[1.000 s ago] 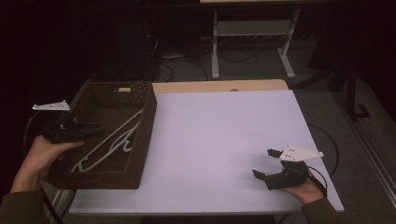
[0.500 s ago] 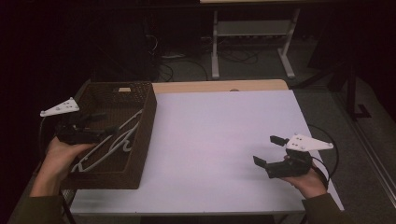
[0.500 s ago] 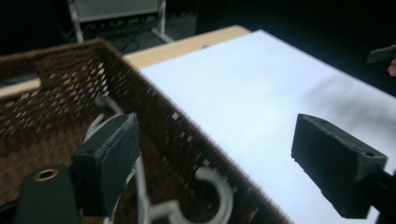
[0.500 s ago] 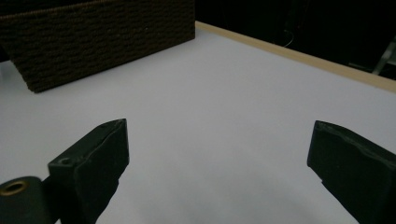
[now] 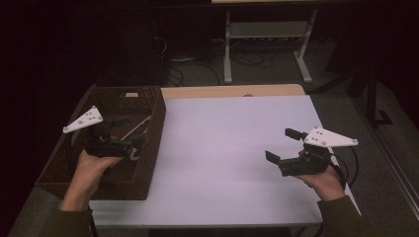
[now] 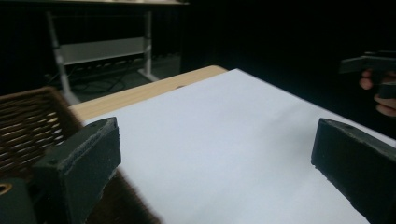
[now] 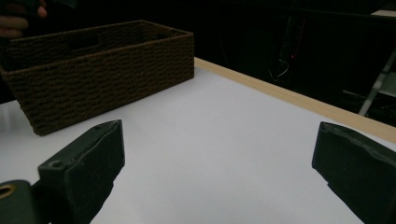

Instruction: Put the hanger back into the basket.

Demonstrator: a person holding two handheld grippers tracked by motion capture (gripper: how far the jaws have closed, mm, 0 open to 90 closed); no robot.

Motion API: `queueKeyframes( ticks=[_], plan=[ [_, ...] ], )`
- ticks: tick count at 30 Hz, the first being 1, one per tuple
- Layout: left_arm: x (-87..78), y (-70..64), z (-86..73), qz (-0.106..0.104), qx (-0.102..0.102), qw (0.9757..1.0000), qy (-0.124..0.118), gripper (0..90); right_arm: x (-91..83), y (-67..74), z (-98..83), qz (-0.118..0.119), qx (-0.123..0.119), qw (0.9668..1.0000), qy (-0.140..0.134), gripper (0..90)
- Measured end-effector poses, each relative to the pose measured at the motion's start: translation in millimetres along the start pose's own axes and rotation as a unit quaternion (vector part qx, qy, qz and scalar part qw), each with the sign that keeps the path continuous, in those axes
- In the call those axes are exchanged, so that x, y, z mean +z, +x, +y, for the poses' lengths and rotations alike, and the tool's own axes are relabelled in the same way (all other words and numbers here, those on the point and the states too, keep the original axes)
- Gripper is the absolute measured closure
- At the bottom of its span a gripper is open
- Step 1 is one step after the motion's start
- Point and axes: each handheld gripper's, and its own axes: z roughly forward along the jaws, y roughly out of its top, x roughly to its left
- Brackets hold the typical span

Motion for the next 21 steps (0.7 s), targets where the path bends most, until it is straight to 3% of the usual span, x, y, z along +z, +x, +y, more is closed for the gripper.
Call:
queueKeyframes(
  ticks=[10,21],
  plan=[
    [21.9,-15.0,-12.3,-0.033,0.005,0.9991,-0.028,1.2,1.5,-2.4,10.8,0.003,0.007,0.9997,-0.025,1.0],
    [33.4,-21.3,-23.2,-0.039,0.011,0.9986,-0.035,1.2,2.5,-3.7,16.4,0.002,0.009,0.9992,-0.039,1.0]
  ],
)
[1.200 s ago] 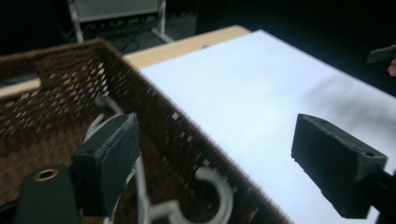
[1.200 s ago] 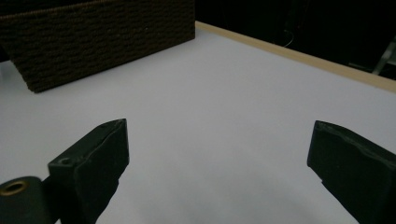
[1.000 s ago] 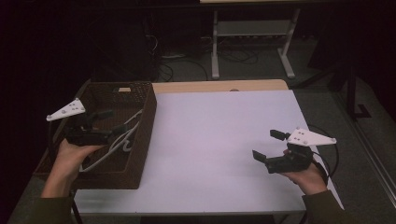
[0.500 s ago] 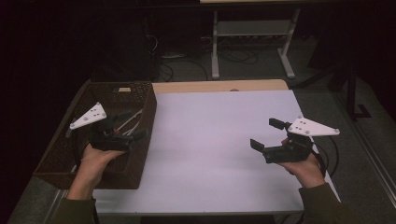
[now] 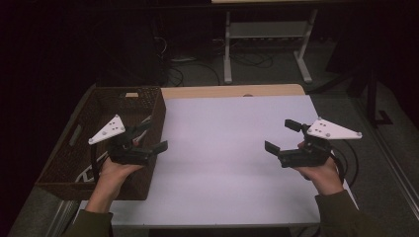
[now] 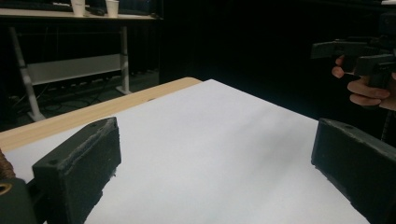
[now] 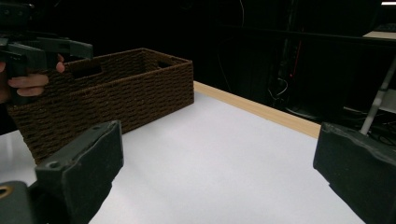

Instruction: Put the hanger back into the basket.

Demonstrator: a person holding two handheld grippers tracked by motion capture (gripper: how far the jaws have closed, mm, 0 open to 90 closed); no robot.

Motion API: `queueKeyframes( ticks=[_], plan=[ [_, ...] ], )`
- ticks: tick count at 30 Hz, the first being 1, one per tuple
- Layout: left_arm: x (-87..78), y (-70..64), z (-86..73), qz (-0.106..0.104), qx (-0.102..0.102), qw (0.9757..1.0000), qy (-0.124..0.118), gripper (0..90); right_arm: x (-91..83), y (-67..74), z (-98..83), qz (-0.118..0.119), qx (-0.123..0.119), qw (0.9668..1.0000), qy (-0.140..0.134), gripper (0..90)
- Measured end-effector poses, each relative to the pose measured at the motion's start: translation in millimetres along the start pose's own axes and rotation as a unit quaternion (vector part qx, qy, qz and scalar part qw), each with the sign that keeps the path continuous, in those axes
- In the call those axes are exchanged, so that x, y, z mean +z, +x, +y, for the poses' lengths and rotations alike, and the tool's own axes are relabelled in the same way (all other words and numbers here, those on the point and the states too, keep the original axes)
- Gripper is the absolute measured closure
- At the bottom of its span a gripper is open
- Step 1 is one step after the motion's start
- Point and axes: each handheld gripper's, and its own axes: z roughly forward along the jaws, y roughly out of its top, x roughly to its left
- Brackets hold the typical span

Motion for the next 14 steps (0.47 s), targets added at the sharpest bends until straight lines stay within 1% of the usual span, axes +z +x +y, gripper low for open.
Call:
queueKeyframes(
  ticks=[3,5,9,11,14],
  plan=[
    [-0.9,-0.4,-0.6,0.002,0.008,1.0000,-0.001,1.2,0.2,-0.4,-0.1,0.000,0.001,1.0000,-0.001,1.0],
    [-1.6,-0.3,-1.4,0.002,0.008,1.0000,-0.002,1.2,0.3,-1.0,0.0,-0.001,-0.001,1.0000,-0.004,1.0],
    [-1.8,1.2,-3.7,0.004,0.009,0.9999,0.006,1.2,0.3,-1.4,0.1,0.000,-0.001,1.0000,-0.005,1.0],
    [-1.6,1.2,-4.1,0.003,0.007,1.0000,0.006,1.2,0.4,-1.3,0.1,-0.001,-0.001,1.0000,-0.005,1.0],
    [-2.0,1.3,-3.7,0.004,0.009,0.9999,0.005,1.2,0.4,-1.4,0.1,0.000,-0.002,1.0000,-0.006,1.0]
  ],
)
